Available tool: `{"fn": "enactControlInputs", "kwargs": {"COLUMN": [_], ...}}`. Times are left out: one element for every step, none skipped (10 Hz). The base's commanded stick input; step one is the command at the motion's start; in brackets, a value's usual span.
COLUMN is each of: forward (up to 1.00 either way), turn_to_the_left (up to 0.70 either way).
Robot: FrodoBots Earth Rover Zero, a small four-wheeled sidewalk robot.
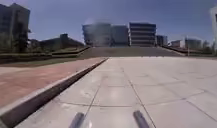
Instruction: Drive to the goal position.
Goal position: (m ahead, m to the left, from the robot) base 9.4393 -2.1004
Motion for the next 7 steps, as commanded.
{"fn": "enactControlInputs", "kwargs": {"forward": [1.0,1.0,1.0,1.0,1.0,1.0,1.0], "turn_to_the_left": [-0.27,-0.24,-0.05,0.0,0.0,0.0,-0.27]}}
